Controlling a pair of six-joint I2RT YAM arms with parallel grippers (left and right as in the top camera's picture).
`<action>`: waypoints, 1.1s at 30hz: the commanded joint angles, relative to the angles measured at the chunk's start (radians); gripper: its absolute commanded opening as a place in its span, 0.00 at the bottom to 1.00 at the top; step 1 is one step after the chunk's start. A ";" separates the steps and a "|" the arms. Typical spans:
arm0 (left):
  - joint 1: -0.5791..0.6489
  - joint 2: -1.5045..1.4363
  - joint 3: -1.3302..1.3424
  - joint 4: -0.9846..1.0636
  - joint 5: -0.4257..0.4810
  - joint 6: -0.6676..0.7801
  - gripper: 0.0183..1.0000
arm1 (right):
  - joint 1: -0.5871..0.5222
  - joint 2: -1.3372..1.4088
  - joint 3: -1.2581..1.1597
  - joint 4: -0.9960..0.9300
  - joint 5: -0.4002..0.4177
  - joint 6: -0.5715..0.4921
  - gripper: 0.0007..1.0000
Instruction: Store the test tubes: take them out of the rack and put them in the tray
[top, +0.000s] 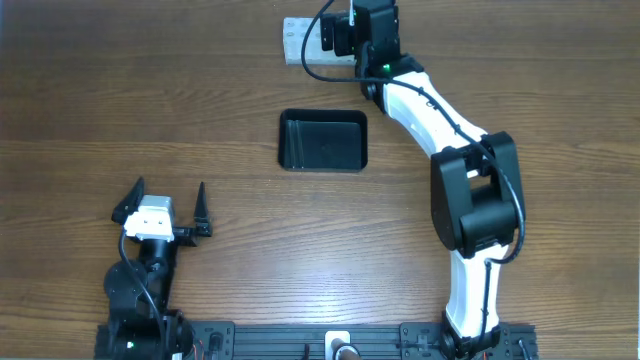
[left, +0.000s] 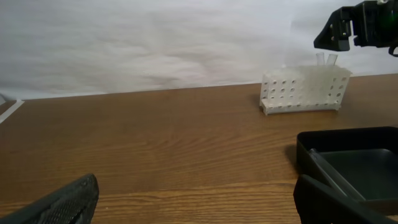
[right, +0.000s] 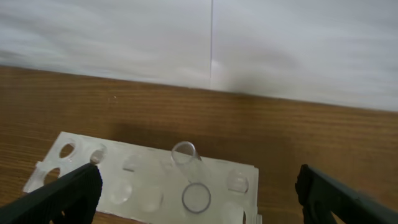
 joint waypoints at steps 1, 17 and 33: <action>-0.004 -0.009 -0.005 -0.001 0.010 -0.012 1.00 | 0.014 0.039 0.037 -0.007 0.058 0.045 0.99; -0.004 -0.009 -0.006 -0.001 0.010 -0.011 1.00 | 0.035 0.059 0.041 -0.021 0.152 0.043 0.99; -0.004 -0.009 -0.005 -0.001 0.010 -0.011 1.00 | 0.048 0.080 0.041 -0.039 0.181 0.025 0.81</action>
